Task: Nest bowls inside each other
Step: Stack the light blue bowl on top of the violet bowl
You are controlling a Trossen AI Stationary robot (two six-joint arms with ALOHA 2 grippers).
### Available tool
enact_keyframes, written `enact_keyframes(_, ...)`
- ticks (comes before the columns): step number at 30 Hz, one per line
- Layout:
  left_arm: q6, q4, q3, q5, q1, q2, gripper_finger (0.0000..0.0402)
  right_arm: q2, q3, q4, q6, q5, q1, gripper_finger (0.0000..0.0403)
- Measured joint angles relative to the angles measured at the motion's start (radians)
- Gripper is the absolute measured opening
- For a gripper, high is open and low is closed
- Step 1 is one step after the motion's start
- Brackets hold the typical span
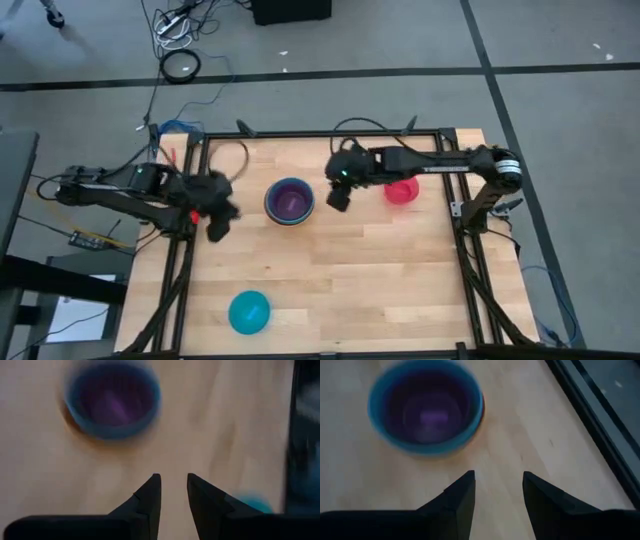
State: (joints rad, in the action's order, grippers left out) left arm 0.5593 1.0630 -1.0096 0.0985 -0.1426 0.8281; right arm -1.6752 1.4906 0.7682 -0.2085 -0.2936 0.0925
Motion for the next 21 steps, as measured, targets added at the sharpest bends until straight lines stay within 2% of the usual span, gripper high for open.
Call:
enact_keyframes(2,0.053,0.079,0.004,-0.067,-0.044,0.022,0.0103,0.035,0.0,0.078,-0.026,-0.042,-0.037,0.0151)
enact_keyframes(4,0.078,0.087,0.026,-0.127,-0.103,0.036,0.0103,0.068,0.0,0.138,-0.064,-0.075,-0.075,0.0151)
enact_keyframes(8,0.129,-0.056,0.088,-0.246,-0.236,0.097,0.0103,0.121,0.0,0.244,-0.168,-0.133,-0.161,0.0151)
enact_keyframes(14,0.313,-0.137,0.137,-0.163,-0.401,0.281,0.0103,0.155,0.0,0.376,-0.338,-0.2,-0.293,0.0151)
enact_keyframes(21,0.241,-0.2,0.137,-0.143,-0.586,0.448,0.0103,0.158,0.0,0.508,-0.548,-0.236,-0.414,0.0151)
